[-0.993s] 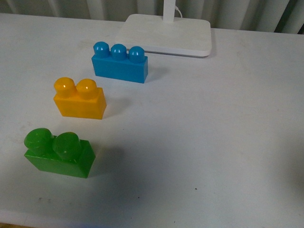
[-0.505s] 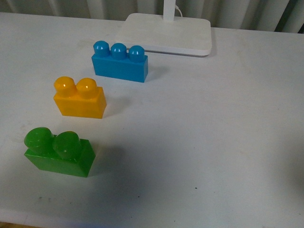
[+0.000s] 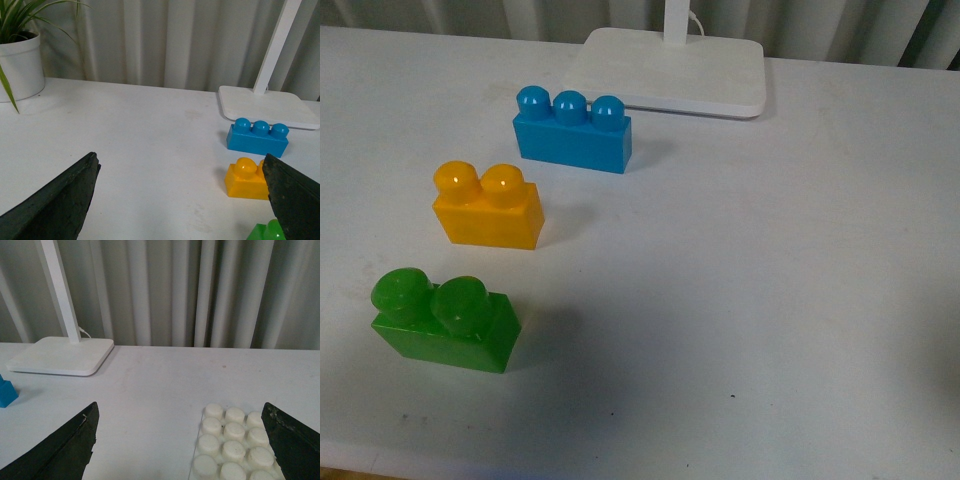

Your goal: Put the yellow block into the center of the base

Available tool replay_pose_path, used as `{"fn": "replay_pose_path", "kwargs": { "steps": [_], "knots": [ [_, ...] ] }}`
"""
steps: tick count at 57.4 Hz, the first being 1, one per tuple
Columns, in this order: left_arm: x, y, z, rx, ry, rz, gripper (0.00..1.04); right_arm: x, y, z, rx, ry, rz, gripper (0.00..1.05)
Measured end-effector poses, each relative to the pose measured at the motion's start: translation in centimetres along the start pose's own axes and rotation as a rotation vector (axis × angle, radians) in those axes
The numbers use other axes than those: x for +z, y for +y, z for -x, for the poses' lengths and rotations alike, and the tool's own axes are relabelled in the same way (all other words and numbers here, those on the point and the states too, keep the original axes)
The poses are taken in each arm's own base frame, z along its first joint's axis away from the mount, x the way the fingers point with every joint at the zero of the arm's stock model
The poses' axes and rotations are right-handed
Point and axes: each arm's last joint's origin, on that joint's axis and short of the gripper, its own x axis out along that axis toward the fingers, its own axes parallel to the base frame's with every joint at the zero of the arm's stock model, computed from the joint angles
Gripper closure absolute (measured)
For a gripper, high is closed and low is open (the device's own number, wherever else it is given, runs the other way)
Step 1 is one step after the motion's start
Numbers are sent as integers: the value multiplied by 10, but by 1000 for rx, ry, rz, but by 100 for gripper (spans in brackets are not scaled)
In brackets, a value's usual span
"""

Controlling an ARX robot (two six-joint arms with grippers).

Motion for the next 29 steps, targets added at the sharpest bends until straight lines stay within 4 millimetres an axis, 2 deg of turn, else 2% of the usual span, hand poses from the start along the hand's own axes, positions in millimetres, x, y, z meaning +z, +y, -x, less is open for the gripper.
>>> {"fn": "replay_pose_path", "kwargs": {
  "steps": [10,15,19,29],
  "knots": [
    [0,0,0,0,0,0,6,-1,0,0,-12,11,2,9],
    [0,0,0,1,0,0,6,-2,-4,-2,-140,173,25,9],
    [0,0,0,0,-1,0,6,1,-10,-5,-177,226,29,9],
    [0,0,0,0,0,0,6,29,-37,-26,-224,319,26,9]
  ]
}}
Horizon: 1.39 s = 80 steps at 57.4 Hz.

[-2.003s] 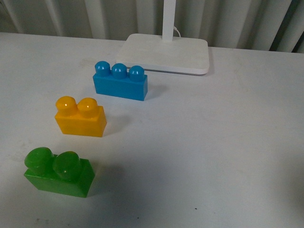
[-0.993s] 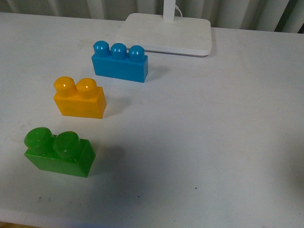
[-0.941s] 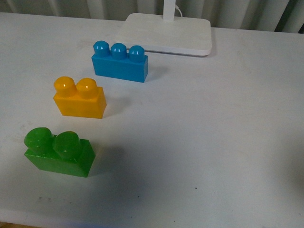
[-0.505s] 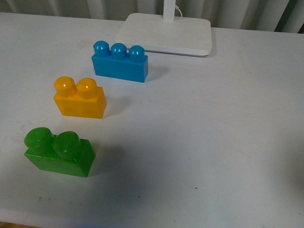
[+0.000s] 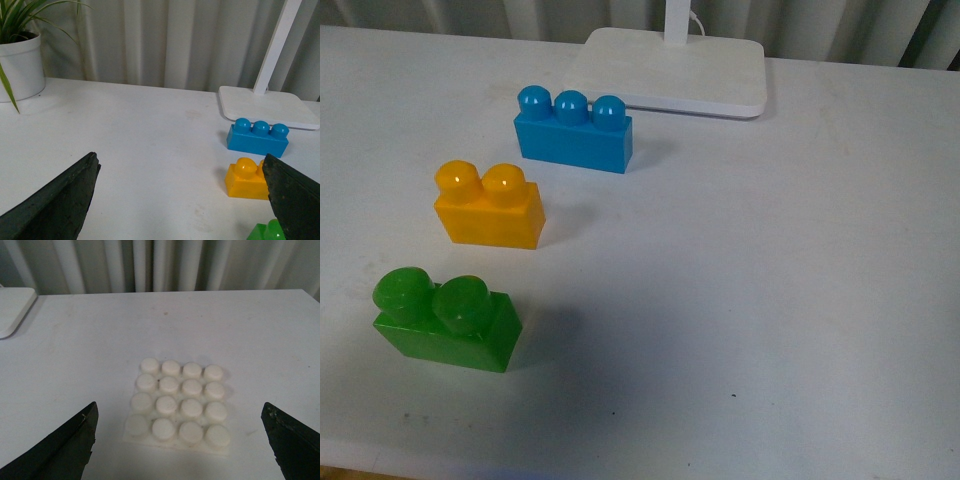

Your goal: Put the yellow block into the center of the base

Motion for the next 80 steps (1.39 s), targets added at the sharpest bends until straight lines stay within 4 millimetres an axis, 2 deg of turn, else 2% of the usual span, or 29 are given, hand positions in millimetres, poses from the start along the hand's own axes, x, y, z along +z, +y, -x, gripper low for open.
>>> {"fn": "replay_pose_path", "kwargs": {
  "steps": [7,17,37,55,68,80],
  "knots": [
    [0,0,0,0,0,0,6,10,-17,-28,-45,96,38,9],
    [0,0,0,0,0,0,6,3,-36,-74,-66,253,70,9],
    [0,0,0,0,0,0,6,-2,-49,-128,-77,376,108,9],
    [0,0,0,0,0,0,6,-10,-56,-150,-61,420,71,9],
    [0,0,0,0,0,0,6,-8,-54,-153,-33,433,27,9],
    [0,0,0,0,0,0,6,-9,-44,-151,19,461,52,9]
  ]
}}
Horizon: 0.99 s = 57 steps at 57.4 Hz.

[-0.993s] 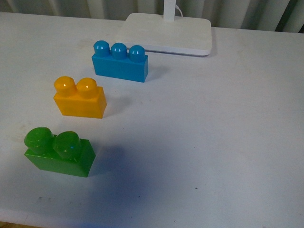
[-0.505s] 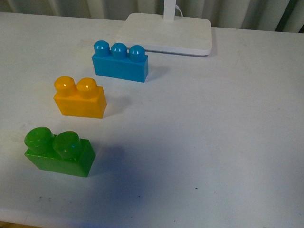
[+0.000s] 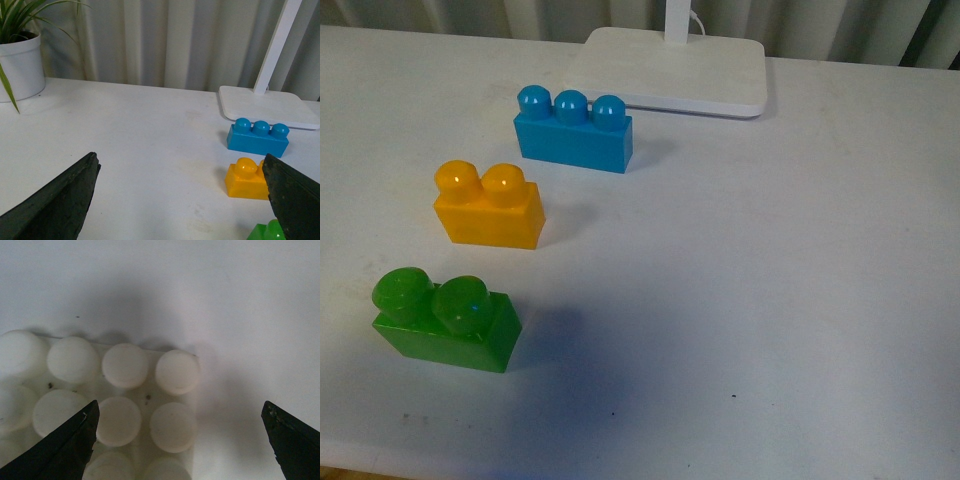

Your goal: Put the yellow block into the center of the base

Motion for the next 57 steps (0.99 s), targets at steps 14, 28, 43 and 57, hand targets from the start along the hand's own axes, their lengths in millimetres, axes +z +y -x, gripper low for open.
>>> {"fn": "replay_pose_path", "kwargs": {
  "steps": [14,28,43,57],
  "knots": [
    [0,0,0,0,0,0,6,-4,3,-2,14,18,15,9],
    [0,0,0,0,0,0,6,-4,16,-9,27,30,1,9],
    [0,0,0,0,0,0,6,-14,62,0,191,79,-24,9],
    [0,0,0,0,0,0,6,-26,108,18,272,98,3,9]
  ]
}}
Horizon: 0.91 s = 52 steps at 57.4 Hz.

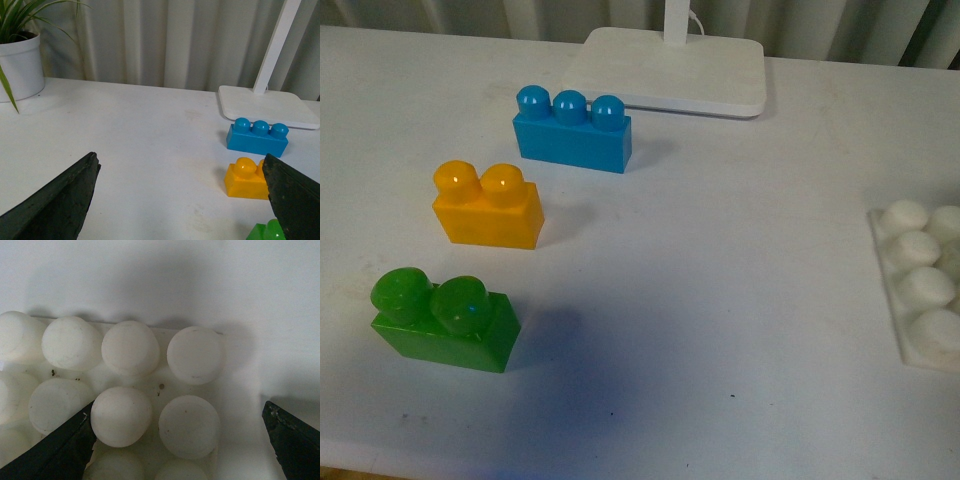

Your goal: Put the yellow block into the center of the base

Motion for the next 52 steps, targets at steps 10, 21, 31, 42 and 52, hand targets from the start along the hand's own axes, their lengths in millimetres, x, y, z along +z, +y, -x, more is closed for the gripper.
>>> {"fn": "replay_pose_path", "kwargs": {
  "steps": [10,21,31,42,52],
  "knots": [
    [0,0,0,0,0,0,6,-3,33,-1,9,1,-9,9],
    [0,0,0,0,0,0,6,3,70,-13,4,-15,-36,9],
    [0,0,0,0,0,0,6,13,87,-24,-23,-29,-86,9],
    [0,0,0,0,0,0,6,19,101,-31,-30,-38,-115,9],
    [0,0,0,0,0,0,6,21,118,-33,20,-32,-97,9]
  ]
}}
